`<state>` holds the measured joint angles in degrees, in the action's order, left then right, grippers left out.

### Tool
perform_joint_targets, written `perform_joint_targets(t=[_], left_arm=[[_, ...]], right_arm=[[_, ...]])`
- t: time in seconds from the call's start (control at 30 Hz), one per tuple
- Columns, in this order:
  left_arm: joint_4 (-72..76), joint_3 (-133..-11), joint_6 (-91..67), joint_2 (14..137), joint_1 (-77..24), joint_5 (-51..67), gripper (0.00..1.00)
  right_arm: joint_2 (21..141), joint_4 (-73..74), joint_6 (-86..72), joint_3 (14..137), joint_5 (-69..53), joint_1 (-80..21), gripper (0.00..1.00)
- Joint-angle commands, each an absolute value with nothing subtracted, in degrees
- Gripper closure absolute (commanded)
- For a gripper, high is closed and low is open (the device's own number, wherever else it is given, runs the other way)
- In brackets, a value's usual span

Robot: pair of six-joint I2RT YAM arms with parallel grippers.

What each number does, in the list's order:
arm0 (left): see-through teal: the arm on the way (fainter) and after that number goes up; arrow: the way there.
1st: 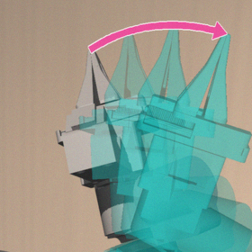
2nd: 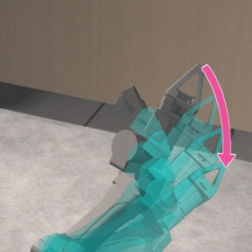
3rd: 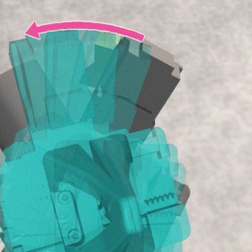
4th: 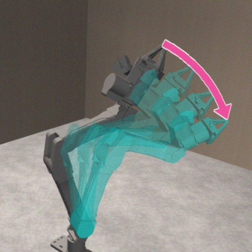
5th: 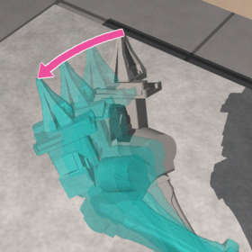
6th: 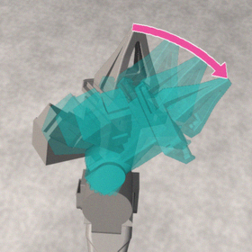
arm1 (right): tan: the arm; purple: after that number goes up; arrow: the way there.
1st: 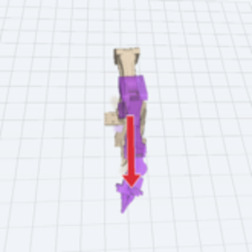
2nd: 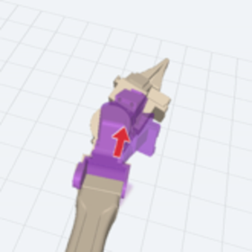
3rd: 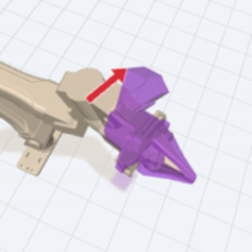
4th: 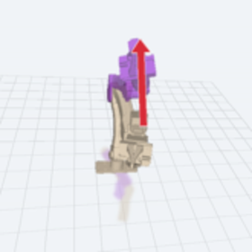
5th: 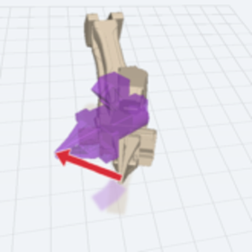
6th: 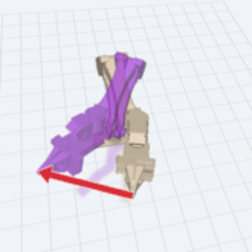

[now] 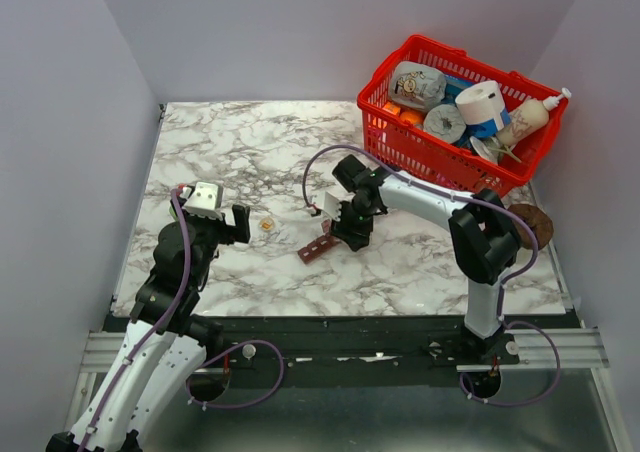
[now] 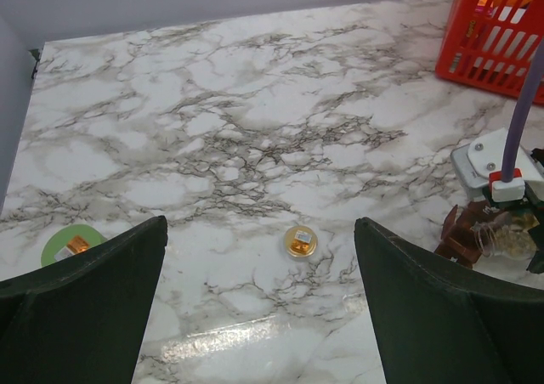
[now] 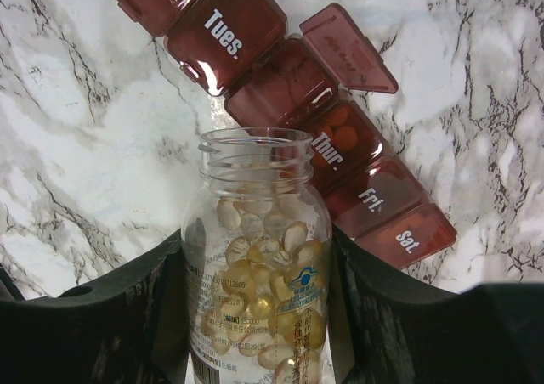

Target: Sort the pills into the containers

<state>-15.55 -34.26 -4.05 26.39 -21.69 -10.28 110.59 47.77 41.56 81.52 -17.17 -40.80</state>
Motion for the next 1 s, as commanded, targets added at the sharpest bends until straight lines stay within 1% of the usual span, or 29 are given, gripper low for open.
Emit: perform_joint_targets(t=[0.0, 0.97], left_arm=[[-15.12, -34.01, -3.52, 25.58, -21.36, -11.34, 0.01], [-14.85, -33.93, -3.43, 25.23, -21.36, -10.99, 0.01]], right_arm=[[111.80, 49.75, 40.43, 83.50, -14.33, -42.01, 0.91], [114.26, 52.38, 38.93, 86.75, -9.84, -43.77, 0.91]])
